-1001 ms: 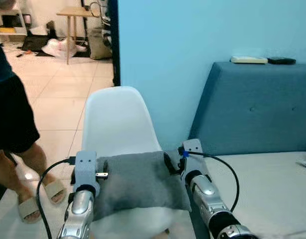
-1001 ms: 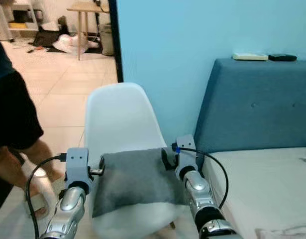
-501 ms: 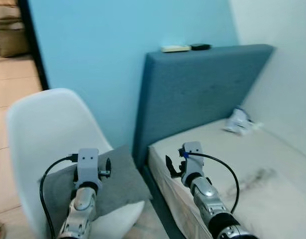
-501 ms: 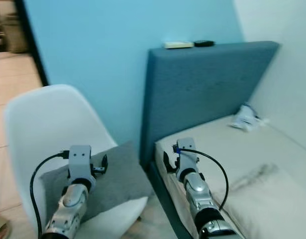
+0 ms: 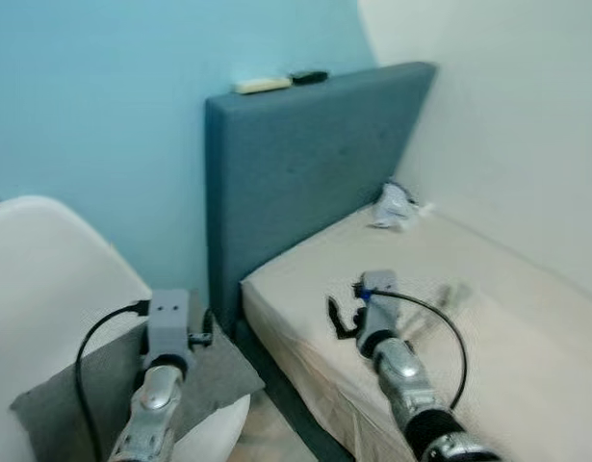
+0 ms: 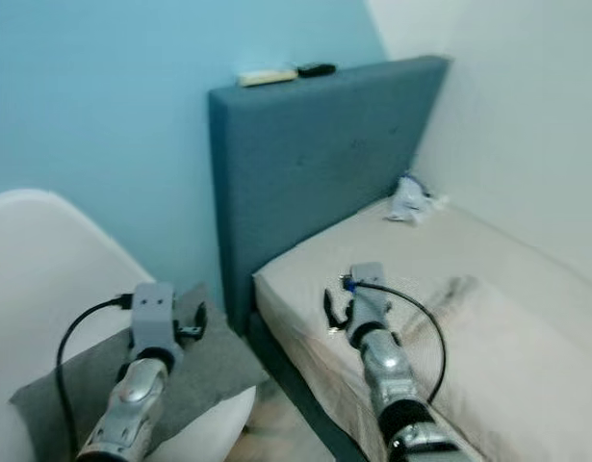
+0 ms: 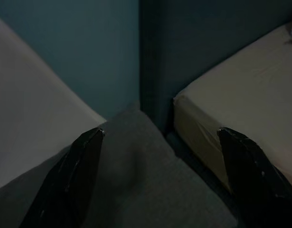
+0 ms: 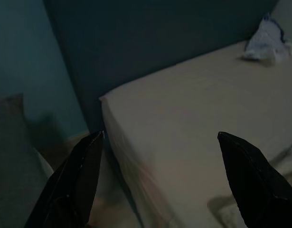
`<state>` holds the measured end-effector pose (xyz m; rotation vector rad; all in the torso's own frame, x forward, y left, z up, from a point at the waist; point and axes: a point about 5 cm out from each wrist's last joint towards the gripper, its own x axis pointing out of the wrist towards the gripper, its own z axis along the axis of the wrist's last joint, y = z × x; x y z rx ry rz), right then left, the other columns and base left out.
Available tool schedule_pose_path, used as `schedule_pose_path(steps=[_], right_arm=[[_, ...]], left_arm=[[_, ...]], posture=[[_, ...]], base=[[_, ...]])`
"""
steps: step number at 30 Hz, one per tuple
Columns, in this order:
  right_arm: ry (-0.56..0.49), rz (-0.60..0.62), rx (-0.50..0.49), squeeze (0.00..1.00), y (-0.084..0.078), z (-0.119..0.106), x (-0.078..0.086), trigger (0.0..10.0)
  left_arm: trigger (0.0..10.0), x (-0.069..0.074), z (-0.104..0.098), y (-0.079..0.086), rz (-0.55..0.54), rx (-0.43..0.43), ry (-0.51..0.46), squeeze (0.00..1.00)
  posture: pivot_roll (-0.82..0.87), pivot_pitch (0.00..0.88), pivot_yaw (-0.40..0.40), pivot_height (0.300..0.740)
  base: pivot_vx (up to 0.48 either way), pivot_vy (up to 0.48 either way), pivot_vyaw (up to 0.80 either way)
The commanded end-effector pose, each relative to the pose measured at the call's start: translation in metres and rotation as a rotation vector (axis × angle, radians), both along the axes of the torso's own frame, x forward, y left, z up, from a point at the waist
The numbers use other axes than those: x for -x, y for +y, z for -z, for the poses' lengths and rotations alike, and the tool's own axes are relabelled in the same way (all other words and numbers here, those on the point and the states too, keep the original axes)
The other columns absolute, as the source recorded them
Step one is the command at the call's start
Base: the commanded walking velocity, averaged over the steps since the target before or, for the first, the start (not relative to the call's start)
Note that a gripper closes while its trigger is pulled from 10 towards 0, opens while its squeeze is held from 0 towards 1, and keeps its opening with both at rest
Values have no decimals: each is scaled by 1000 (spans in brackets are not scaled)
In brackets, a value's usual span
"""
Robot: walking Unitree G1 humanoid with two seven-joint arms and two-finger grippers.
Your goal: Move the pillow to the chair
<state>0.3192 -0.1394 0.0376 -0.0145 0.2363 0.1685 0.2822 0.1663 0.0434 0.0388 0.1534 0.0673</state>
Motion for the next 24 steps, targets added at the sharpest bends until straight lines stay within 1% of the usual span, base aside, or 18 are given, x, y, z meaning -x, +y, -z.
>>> schedule_pose_path(steps=[1, 5, 6, 15, 24], right_arm=[[10, 19, 10, 0, -7, 1, 1, 10000], [12, 31, 10, 0, -9, 2, 1, 10000], [13, 33, 9, 0, -10, 3, 2, 10000], [14, 33, 16, 0, -10, 4, 4, 10000], [17, 39, 19, 0, -12, 4, 4, 10000]], left_arm=[[10000, 0, -1, -6, 24, 4, -10, 0], [10000, 1, -2, -8, 37, 11, -24, 0], [10000, 1, -2, -8, 27, -14, -25, 0], [10000, 2, -3, -10, 38, 8, -45, 0], [10000, 2, -3, -11, 51, 18, -40, 0]], posture=[[69, 28, -81, 740], [65, 32, -77, 740], [65, 33, -76, 740], [64, 37, -73, 740], [65, 41, -70, 740]], base=[[0, 0, -800], [0, 0, -800], [0, 0, -800], [0, 0, -800], [0, 0, -800]])
